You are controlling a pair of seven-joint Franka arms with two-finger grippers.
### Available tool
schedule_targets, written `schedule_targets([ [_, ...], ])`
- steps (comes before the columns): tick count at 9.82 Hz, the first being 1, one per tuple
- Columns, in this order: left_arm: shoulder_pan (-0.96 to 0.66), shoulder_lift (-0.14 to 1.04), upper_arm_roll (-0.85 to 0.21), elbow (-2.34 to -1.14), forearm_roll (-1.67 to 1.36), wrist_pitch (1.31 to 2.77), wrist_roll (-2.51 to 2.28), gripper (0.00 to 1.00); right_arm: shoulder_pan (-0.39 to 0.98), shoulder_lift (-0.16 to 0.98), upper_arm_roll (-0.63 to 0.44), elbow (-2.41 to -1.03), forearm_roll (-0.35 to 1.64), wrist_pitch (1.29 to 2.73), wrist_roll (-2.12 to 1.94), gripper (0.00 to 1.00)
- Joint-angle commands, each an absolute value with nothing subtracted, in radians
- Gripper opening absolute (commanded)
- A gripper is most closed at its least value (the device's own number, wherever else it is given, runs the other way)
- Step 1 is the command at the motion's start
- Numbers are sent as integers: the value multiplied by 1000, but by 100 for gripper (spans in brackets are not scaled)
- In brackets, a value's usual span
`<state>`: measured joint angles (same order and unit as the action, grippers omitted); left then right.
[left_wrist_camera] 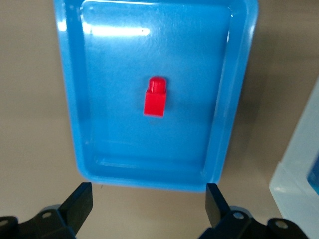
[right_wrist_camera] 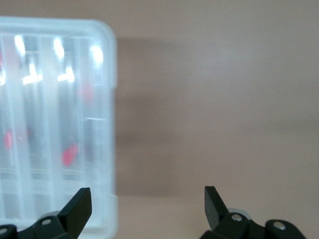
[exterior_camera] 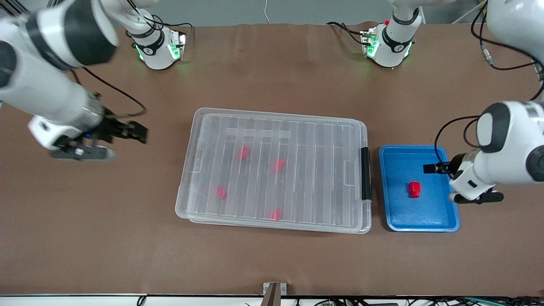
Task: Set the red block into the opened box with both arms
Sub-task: 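Grasp the tray's red block with the left gripper while the right gripper reaches the lid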
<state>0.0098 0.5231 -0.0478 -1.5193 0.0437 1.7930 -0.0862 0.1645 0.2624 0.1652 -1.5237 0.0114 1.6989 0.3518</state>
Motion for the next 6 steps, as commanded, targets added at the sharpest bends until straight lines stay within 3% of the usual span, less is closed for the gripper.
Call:
schedule_targets([
  [1, 15, 647, -52, -1509, 52, 1888, -103, 100, 219, 339, 201, -1602, -3, 1846, 403, 100],
  [4, 38, 756, -52, -1514, 54, 2044, -101, 100, 229, 339, 202, -1732, -5, 1980, 402, 100],
  [6, 35, 787, -52, -1517, 54, 2083, -103, 92, 238, 339, 202, -1785, -8, 2017, 400, 100],
])
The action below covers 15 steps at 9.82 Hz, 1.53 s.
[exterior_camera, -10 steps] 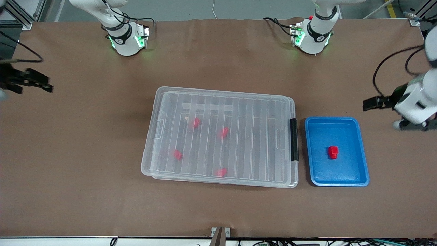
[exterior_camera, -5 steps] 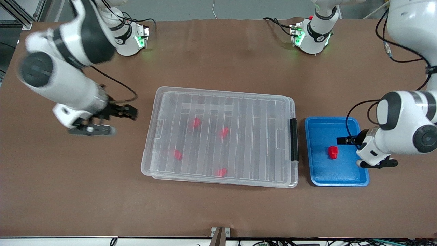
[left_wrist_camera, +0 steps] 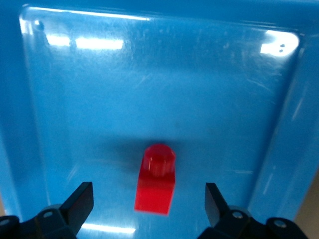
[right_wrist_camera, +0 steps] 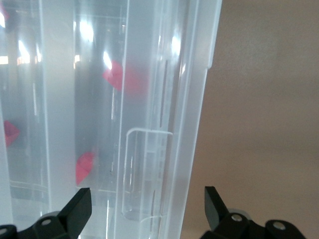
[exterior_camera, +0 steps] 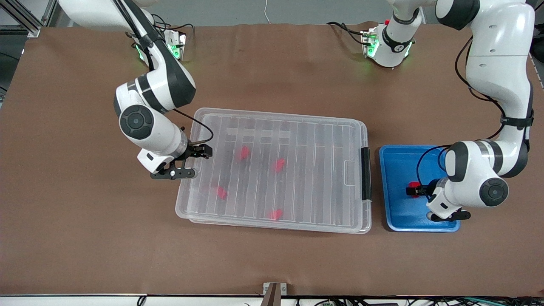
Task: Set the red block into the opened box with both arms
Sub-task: 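Lift the block with the left gripper while the right gripper slides the lid open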
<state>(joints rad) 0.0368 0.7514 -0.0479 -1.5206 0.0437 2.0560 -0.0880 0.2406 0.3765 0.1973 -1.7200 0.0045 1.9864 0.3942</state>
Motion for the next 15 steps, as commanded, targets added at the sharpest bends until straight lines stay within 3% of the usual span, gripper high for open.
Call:
schedule_targets([
  [1, 34, 796, -52, -1517, 45, 2088, -103, 82, 235, 339, 202, -1804, -37, 2022, 400, 100],
  [2, 34, 799, -54, -1519, 43, 2089, -104, 70, 232, 339, 202, -1819, -61, 2028, 400, 100],
  [3, 34, 802, -54, -1520, 43, 2089, -103, 51, 229, 339, 202, -1827, -67, 2031, 399, 100],
  [4, 32, 802, -54, -1520, 43, 2089, -100, 14, 226, 337, 201, -1828, -71, 2029, 393, 100],
  [5, 29, 798, -54, -1519, 43, 2082, -101, 0, 198, 337, 201, -1832, -81, 2025, 387, 100],
  [7, 28, 750, -72, -1509, 43, 2030, -100, 0, 146, 327, 201, -1847, -100, 2017, 315, 100],
  [11, 23, 553, -158, -1457, 44, 1763, -138, 0, 23, 313, 199, -1842, -100, 1953, 155, 100],
  [15, 15, 517, -401, -1443, 57, 1716, -478, 0, -41, 310, 192, -1835, -100, 1916, 71, 100],
])
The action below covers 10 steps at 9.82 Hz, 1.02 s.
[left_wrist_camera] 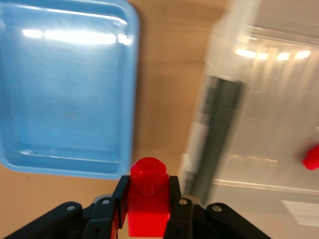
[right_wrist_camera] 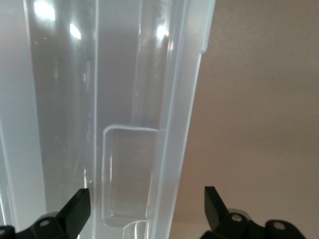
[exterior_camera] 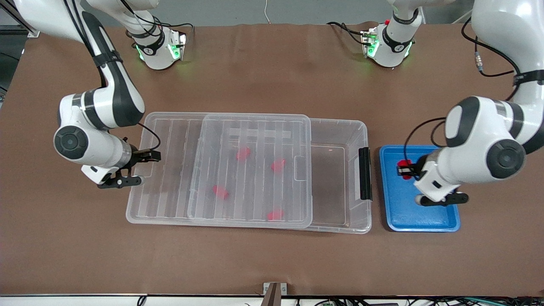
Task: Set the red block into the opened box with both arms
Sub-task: 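Lift the block with the left gripper while the right gripper slides the lid open, then lower the red block into the box opening and open the left gripper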
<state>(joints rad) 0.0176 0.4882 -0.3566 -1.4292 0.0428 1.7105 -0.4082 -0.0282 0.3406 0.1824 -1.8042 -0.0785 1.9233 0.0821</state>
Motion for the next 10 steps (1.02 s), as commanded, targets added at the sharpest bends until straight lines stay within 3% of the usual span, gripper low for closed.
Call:
schedule_targets([
  [1, -9, 531, -422, -1443, 45, 1735, -518, 0, -41, 310, 192, -1832, -100, 1913, 71, 100],
  [6, -155, 640, -420, -1517, 86, 1949, -571, 0, -103, 218, 181, -1600, -52, 1735, 84, 100],
  [10, -192, 730, -422, -1554, 191, 2060, -561, 0, -92, 45, 2, -1536, 49, 1553, 68, 100],
])
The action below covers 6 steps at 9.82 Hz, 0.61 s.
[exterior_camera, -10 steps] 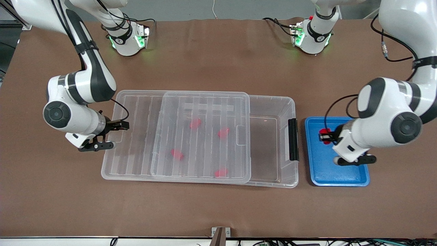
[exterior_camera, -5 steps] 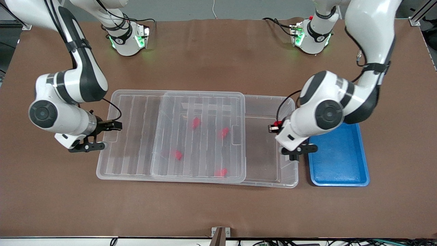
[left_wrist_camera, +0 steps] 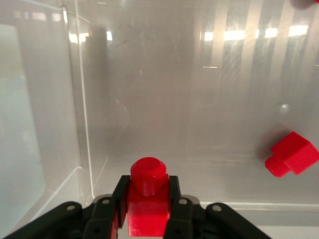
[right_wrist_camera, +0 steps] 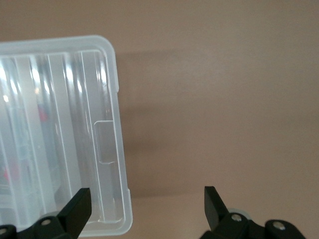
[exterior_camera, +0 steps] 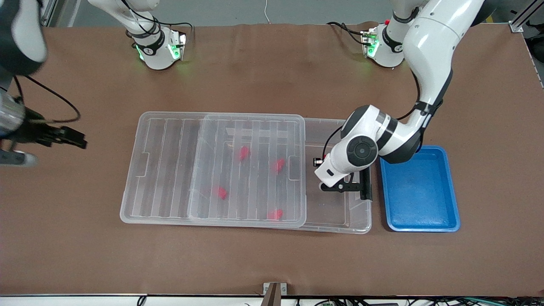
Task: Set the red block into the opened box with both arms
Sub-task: 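Lower the red block into the box opening and open the left gripper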
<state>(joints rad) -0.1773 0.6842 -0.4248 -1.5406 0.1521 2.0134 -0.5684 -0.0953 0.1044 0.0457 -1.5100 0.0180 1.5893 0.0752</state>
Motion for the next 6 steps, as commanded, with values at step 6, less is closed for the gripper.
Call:
schedule_targets([
  [6, -202, 811, -420, -1562, 232, 2109, -554, 9, -75, 17, -90, -1528, 14, 1539, -32, 100],
])
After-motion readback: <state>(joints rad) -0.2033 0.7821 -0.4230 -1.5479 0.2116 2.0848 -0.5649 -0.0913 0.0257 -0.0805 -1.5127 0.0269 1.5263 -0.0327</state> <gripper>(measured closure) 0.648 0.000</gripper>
